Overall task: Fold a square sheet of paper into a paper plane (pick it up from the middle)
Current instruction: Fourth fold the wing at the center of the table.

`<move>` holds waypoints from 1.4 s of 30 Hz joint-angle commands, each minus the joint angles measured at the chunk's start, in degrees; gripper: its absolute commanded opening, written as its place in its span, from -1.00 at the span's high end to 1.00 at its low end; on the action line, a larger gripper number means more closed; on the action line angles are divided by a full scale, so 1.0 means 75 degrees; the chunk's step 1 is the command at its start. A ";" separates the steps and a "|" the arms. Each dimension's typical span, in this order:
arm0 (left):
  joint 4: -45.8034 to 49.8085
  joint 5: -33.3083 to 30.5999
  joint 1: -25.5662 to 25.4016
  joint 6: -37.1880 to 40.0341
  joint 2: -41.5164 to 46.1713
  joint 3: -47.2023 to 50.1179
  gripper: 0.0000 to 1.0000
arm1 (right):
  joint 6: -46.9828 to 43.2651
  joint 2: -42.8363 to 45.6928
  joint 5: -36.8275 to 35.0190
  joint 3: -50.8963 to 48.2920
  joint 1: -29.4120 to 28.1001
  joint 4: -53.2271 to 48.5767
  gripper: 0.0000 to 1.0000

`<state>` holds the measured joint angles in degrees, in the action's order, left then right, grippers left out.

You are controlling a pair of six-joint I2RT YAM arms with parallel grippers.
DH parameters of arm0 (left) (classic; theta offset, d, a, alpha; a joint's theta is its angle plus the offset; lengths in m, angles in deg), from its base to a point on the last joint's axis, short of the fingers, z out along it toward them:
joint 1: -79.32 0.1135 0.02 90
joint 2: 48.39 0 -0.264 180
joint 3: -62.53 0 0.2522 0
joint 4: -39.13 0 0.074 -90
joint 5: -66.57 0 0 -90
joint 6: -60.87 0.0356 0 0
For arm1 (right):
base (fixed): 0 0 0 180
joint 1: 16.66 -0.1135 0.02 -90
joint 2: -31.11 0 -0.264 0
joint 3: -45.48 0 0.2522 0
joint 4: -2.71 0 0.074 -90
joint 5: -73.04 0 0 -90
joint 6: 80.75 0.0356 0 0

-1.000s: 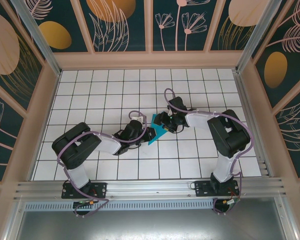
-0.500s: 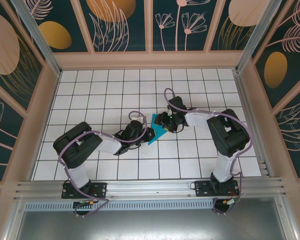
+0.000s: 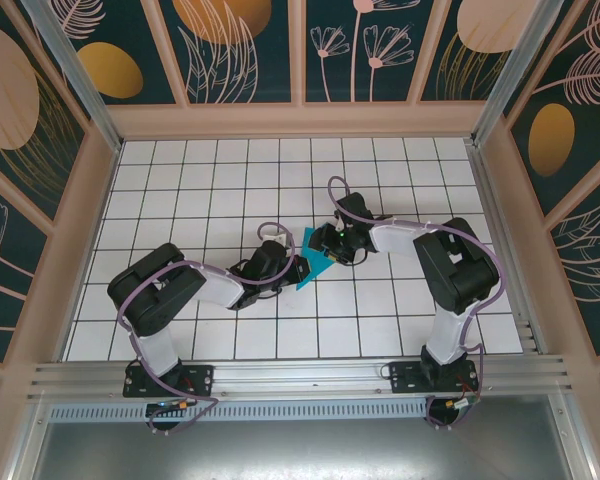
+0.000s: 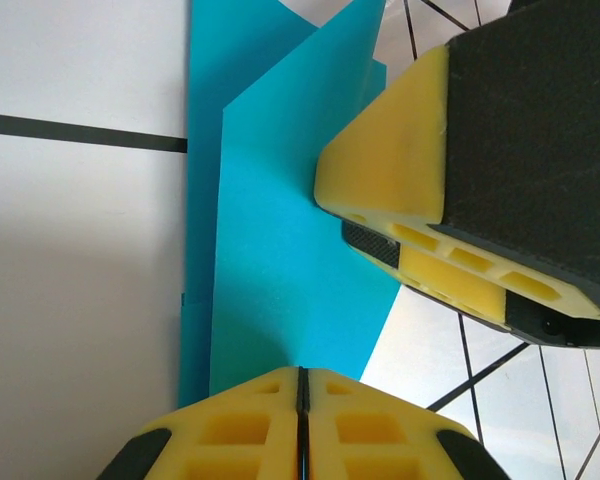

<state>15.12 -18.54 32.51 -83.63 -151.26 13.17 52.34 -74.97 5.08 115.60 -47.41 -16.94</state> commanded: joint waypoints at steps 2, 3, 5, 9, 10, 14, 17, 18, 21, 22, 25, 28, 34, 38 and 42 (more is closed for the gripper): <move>0.0245 -0.0132 0.0054 -0.0072 -0.0154 -0.0119 0.77 | -0.0352 -0.1104 -0.1193 -0.0579 -0.0003 -0.0703 0.00; 0.0244 -0.0127 0.0054 -0.0070 -0.0157 -0.0117 0.77 | -0.0345 -0.1110 -0.1204 -0.0581 -0.0002 -0.0709 0.02; 0.0238 -0.0111 0.0059 -0.0072 -0.0158 -0.0119 0.77 | -0.0355 -0.1124 -0.1238 -0.0579 -0.0003 -0.0738 0.04; 0.0210 -0.0078 0.0059 -0.0058 -0.0125 -0.0117 0.77 | -0.0308 -0.1215 -0.1445 -0.0570 -0.0003 -0.0852 0.07; 0.0195 -0.0050 0.0056 -0.0061 -0.0109 -0.0127 0.76 | -0.0301 -0.1247 -0.1504 -0.0557 -0.0003 -0.0889 0.07; 0.0116 0.0060 0.0054 -0.0040 -0.0025 -0.0141 0.73 | -0.0231 -0.1405 -0.1724 -0.0544 -0.0014 -0.0960 0.11; 0.0130 0.0100 0.0057 -0.0002 0.0100 -0.0185 0.71 | -0.0186 -0.1494 -0.1778 -0.0563 -0.0014 -0.0949 0.12; 0.0128 0.0099 0.0053 0.0014 0.0161 -0.0187 0.70 | -0.0169 -0.1504 -0.1779 -0.0566 -0.0014 -0.0935 0.13; 0.0150 0.0010 0.0055 0.0057 0.0342 -0.0199 0.70 | -0.0140 -0.1533 -0.1769 -0.0581 -0.0023 -0.0902 0.13; 0.0152 -0.0044 0.0056 0.0060 0.0407 -0.0197 0.70 | -0.0116 -0.1544 -0.1767 -0.0587 -0.0023 -0.0896 0.13; 0.0239 -0.0305 0.0053 0.0095 0.0569 -0.0225 0.69 | -0.0085 -0.1558 -0.1767 -0.0593 -0.0026 -0.0879 0.13; 0.0382 -0.0633 0.0055 0.0098 0.0579 -0.0232 0.68 | -0.0062 -0.1576 -0.1766 -0.0591 -0.0024 -0.0871 0.13; 0.0390 -0.0570 0.0058 0.0084 0.0444 -0.0302 0.68 | -0.0032 -0.1604 -0.1755 -0.0592 -0.0026 -0.0862 0.13; 0.0144 -0.0169 0.0054 0.0048 0.0210 -0.0419 0.69 | -0.0004 -0.1616 -0.1756 -0.0590 -0.0016 -0.0879 0.13; 0.0048 -0.0089 0.0054 0.0047 0.0216 -0.0399 0.69 | 0.0020 -0.1642 -0.1733 -0.0577 -0.0025 -0.0890 0.13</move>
<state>16.93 -20.56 32.56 -83.76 -149.09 11.10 52.40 -75.67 3.48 115.91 -47.41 -17.92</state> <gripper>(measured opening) 0.156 0.435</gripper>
